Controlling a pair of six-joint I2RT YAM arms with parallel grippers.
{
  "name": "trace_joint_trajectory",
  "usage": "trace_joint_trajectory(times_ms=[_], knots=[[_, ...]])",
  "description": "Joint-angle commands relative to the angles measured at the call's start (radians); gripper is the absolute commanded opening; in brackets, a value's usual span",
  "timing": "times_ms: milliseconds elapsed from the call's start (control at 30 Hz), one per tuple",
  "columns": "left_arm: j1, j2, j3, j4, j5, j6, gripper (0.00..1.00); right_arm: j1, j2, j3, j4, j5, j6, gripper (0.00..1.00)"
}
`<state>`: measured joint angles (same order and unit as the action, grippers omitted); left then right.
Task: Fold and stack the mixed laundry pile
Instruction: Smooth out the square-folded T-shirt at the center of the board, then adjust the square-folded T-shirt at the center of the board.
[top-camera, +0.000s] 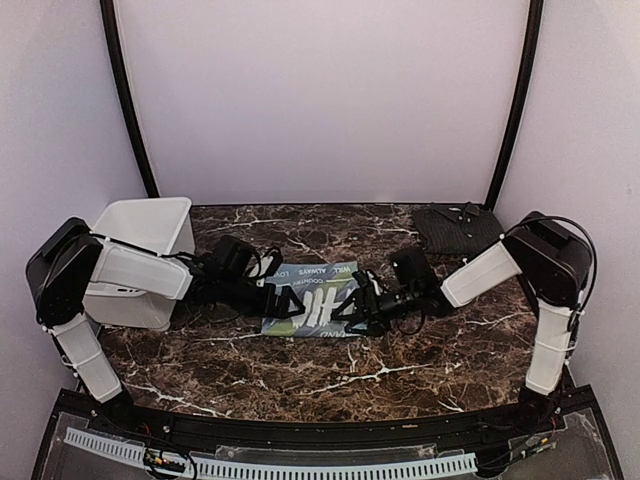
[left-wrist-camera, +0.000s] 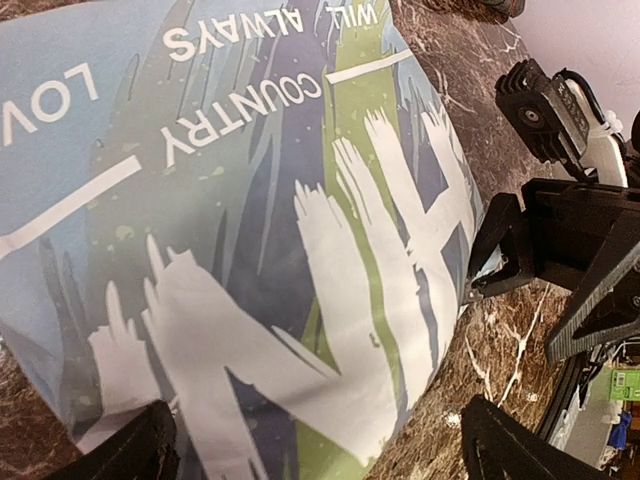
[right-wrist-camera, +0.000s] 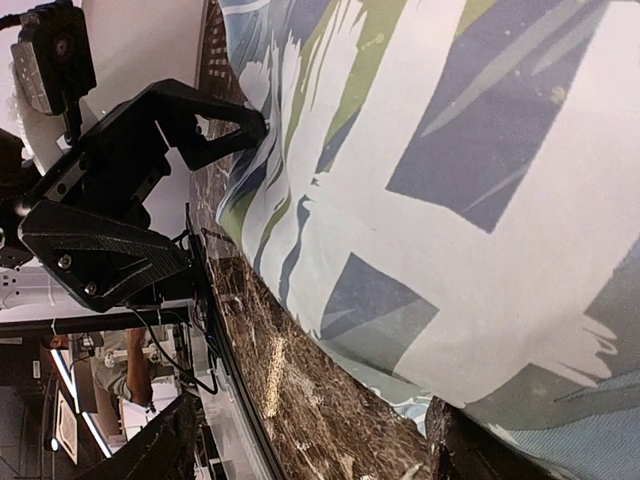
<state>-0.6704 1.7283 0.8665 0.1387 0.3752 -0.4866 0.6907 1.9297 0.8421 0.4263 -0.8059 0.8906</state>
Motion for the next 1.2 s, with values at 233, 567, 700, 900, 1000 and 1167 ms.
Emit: trace_joint_trajectory(times_ms=[233, 567, 700, 900, 1000, 1167], knots=[[-0.097, -0.153, 0.119, -0.191, -0.194, 0.259, 0.72, -0.045, -0.311, -0.03, -0.182, 0.065, -0.095, 0.73], [-0.099, -0.096, 0.159, -0.234, -0.305, 0.096, 0.48, -0.048, -0.287, 0.151, -0.496, 0.206, -0.296, 0.64], [-0.089, -0.132, 0.059, -0.243, -0.296, -0.041, 0.47, 0.012, -0.216, 0.215, -0.545, 0.257, -0.334, 0.61], [0.019, -0.185, -0.057, -0.175, -0.25, -0.171, 0.45, 0.035, -0.069, 0.266, -0.527, 0.3, -0.352, 0.57], [0.091, -0.18, -0.069, -0.144, -0.175, -0.195, 0.41, 0.034, -0.016, 0.284, -0.548, 0.332, -0.374, 0.55], [0.099, -0.132, -0.048, -0.112, -0.161, -0.172, 0.4, -0.002, 0.048, 0.298, -0.591, 0.37, -0.407, 0.52]])
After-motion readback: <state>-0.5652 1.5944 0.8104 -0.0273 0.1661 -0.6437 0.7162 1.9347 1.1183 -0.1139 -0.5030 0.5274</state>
